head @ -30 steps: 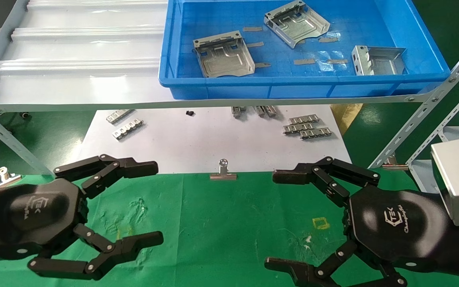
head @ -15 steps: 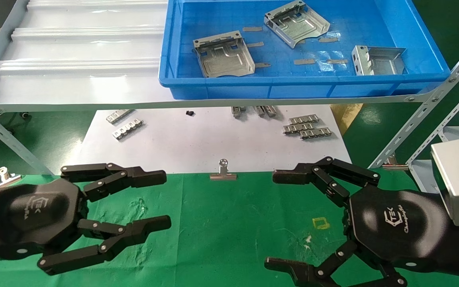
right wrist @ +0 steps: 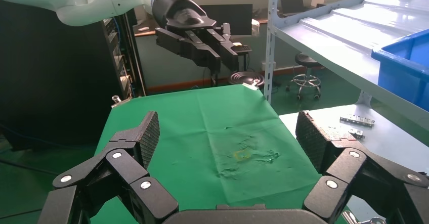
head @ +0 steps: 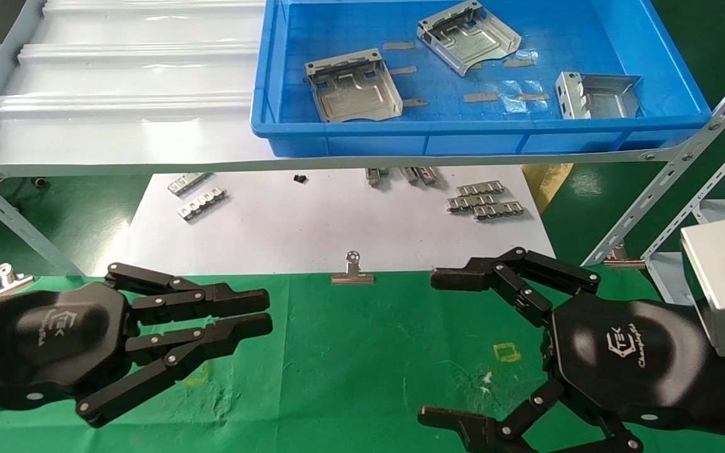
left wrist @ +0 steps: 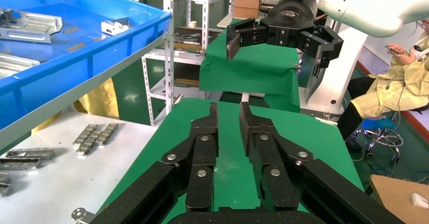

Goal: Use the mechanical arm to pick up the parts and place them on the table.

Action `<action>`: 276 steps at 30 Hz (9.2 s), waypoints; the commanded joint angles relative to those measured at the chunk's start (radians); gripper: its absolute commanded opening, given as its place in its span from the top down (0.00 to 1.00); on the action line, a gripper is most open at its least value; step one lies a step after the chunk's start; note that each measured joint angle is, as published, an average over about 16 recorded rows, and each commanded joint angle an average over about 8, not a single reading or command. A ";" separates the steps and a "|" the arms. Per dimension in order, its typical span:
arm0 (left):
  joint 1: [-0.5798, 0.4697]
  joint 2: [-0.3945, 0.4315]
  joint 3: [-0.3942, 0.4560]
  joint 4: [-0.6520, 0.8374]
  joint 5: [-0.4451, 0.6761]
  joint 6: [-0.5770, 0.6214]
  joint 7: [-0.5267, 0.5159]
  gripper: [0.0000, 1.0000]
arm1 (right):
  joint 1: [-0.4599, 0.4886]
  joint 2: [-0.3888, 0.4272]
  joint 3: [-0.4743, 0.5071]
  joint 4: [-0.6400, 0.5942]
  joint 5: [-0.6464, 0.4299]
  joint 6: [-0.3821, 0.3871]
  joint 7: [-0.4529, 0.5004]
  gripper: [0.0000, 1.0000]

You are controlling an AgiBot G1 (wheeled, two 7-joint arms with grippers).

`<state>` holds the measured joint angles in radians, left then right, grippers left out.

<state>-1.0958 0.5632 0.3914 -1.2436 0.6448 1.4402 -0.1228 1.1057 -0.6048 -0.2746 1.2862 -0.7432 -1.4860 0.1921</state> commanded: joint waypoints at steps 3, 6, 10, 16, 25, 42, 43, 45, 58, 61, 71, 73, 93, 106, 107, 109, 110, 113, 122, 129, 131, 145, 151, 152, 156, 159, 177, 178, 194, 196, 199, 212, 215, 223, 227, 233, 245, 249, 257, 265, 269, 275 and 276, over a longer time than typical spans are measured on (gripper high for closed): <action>0.000 0.000 0.000 0.000 0.000 0.000 0.000 1.00 | 0.029 0.008 0.005 0.005 -0.011 0.009 0.006 0.00; 0.000 0.000 0.000 0.000 0.000 0.000 0.000 1.00 | 0.124 0.005 -0.002 -0.001 -0.065 0.042 0.035 0.00; 0.000 0.000 0.000 0.000 0.000 0.000 0.000 1.00 | 0.301 -0.055 -0.049 -0.074 -0.196 0.101 0.084 0.00; 0.000 0.000 0.000 0.000 0.000 0.000 0.000 1.00 | 0.572 -0.237 -0.163 -0.355 -0.442 0.203 0.112 0.00; 0.000 0.000 0.000 0.000 0.000 0.000 0.000 0.33 | 0.818 -0.524 -0.271 -0.871 -0.677 0.450 0.034 0.00; 0.000 0.000 0.000 0.000 0.000 0.000 0.000 0.00 | 0.917 -0.739 -0.328 -1.222 -0.795 0.820 -0.045 1.00; 0.000 0.000 0.000 0.000 0.000 0.000 0.000 0.00 | 0.917 -0.742 -0.329 -1.222 -0.795 0.817 -0.044 1.00; 0.000 0.000 0.000 0.000 0.000 0.000 0.000 0.00 | 0.916 -0.746 -0.331 -1.219 -0.794 0.810 -0.041 1.00; 0.000 0.000 0.000 0.000 0.000 0.000 0.000 0.00 | 0.862 -0.759 -0.346 -1.161 -0.760 0.827 0.049 1.00; 0.000 0.000 0.000 0.000 0.000 0.000 0.000 0.00 | 0.852 -0.759 -0.360 -1.150 -0.759 0.842 0.073 1.00; 0.000 0.000 0.000 0.000 0.000 0.000 0.000 0.00 | 0.845 -0.756 -0.411 -1.127 -0.764 0.872 0.119 1.00; 0.000 0.000 0.000 0.000 0.000 0.000 0.000 0.00 | 0.847 -0.756 -0.422 -1.125 -0.766 0.874 0.124 1.00; 0.000 0.000 0.000 0.000 0.000 0.000 0.000 0.00 | 0.912 -0.731 -0.459 -1.122 -0.721 0.823 0.107 1.00; 0.000 0.000 0.000 0.000 0.000 0.000 0.000 0.00 | 1.047 -0.553 -0.437 -1.069 -0.659 0.335 -0.127 1.00; 0.000 0.000 0.000 0.000 0.000 0.000 0.000 0.00 | 1.053 -0.538 -0.437 -1.065 -0.656 0.289 -0.148 1.00; 0.000 0.000 0.000 0.000 0.000 0.000 0.000 0.00 | 1.066 -0.507 -0.437 -1.059 -0.648 0.197 -0.190 1.00; 0.000 0.000 0.000 0.000 0.000 0.000 0.000 0.00 | 1.072 -0.493 -0.436 -1.056 -0.644 0.153 -0.210 1.00; 0.000 0.000 0.000 0.000 0.000 0.000 0.000 0.00 | 1.087 -0.455 -0.435 -1.047 -0.629 0.024 -0.269 1.00; 0.000 0.000 0.000 0.000 0.000 0.000 0.000 0.00 | 1.041 -0.343 -0.502 -0.877 -0.535 -0.124 -0.374 1.00; 0.000 0.000 0.000 0.000 0.000 0.000 0.000 0.00 | 0.954 -0.167 -0.672 -0.558 -0.369 -0.121 -0.369 1.00; 0.000 0.000 0.000 0.000 0.000 0.000 0.000 0.00 | 0.943 -0.127 -0.727 -0.499 -0.338 -0.118 -0.364 1.00; 0.000 0.000 0.000 0.000 0.000 0.000 0.000 0.00 | 0.877 -0.168 -1.111 -0.444 -0.382 -0.103 -0.390 1.00; 0.000 0.000 0.000 0.000 0.000 0.000 0.000 0.00 | 0.857 -0.232 -1.213 -0.565 -0.404 -0.103 -0.441 1.00; 0.000 0.000 0.000 0.000 0.000 0.000 0.000 0.00 | 0.853 -0.239 -1.228 -0.587 -0.405 -0.103 -0.452 1.00; 0.000 0.000 0.000 0.000 0.000 0.000 0.000 0.00 | 0.839 -0.267 -1.275 -0.679 -0.401 -0.099 -0.498 1.00; 0.000 0.000 0.000 0.000 0.000 0.000 0.000 0.00 | 0.825 -0.288 -1.289 -0.752 -0.381 -0.093 -0.527 1.00; 0.000 0.000 0.000 0.000 0.000 0.000 0.000 0.00 | 0.775 -0.402 -1.297 -1.017 -0.338 -0.067 -0.635 1.00; 0.000 0.000 0.000 0.000 0.000 0.000 0.000 0.00 | 0.775 -0.406 -1.298 -1.026 -0.340 -0.066 -0.639 1.00; 0.000 0.000 0.000 0.000 0.000 0.000 0.000 0.00 | 0.753 -0.445 -1.305 -1.125 -0.351 -0.012 -0.691 0.92; 0.000 0.000 0.000 0.000 0.000 0.000 0.000 0.00 | 0.748 -0.450 -1.306 -1.134 -0.353 -0.008 -0.698 0.71; 0.000 0.000 0.000 0.000 0.000 0.000 0.000 0.00 | 0.743 -0.457 -1.309 -1.148 -0.358 0.001 -0.710 0.33; 0.000 0.000 0.000 0.000 0.000 0.000 0.000 0.00 | 0.754 -0.461 -1.308 -1.187 -0.361 0.016 -0.767 0.00; 0.000 0.000 0.000 0.000 0.000 0.000 0.000 0.00 | 0.765 -0.454 -1.301 -1.188 -0.352 0.006 -0.789 0.00; 0.000 0.000 0.000 0.000 0.000 0.000 0.000 0.00 | 0.798 -0.423 -1.242 -1.189 -0.262 -0.070 -0.816 0.00; 0.000 0.000 0.000 0.000 0.000 0.000 0.000 0.00 | 0.801 -0.407 -1.206 -1.186 -0.207 -0.102 -0.806 0.00; 0.000 0.000 0.000 0.000 0.000 0.000 0.000 0.00 | 0.799 -0.399 -1.193 -1.184 -0.187 -0.109 -0.802 0.00; 0.000 0.000 0.000 0.000 0.000 0.000 0.000 0.00 | 0.760 -0.386 -1.146 -1.129 -0.192 -0.098 -0.766 0.00; 0.000 0.000 0.000 0.000 0.000 0.000 0.000 0.00 | 0.709 -0.361 -1.072 -1.056 -0.179 -0.092 -0.717 0.00; 0.000 0.000 0.000 0.000 0.000 0.000 0.000 0.00 | 0.598 -0.308 -0.913 -0.899 -0.150 -0.080 -0.610 0.00; 0.000 0.000 0.000 0.000 0.000 0.000 0.000 0.00 | 0.487 -0.255 -0.753 -0.741 -0.121 -0.067 -0.504 0.00; 0.000 0.000 0.000 0.000 0.000 0.000 0.000 0.00 | 0.432 -0.229 -0.674 -0.662 -0.107 -0.061 -0.451 0.00; 0.000 0.000 0.000 0.000 0.000 0.000 0.000 0.00 | 0.349 -0.189 -0.554 -0.544 -0.086 -0.052 -0.371 0.00; 0.000 0.000 0.000 0.000 0.000 0.000 0.000 0.00 | 0.335 -0.182 -0.533 -0.524 -0.082 -0.050 -0.357 0.00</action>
<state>-1.0957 0.5630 0.3918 -1.2432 0.6443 1.4398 -0.1225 1.4407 -0.7870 -0.8081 0.7623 -0.8253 -1.5365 -0.1650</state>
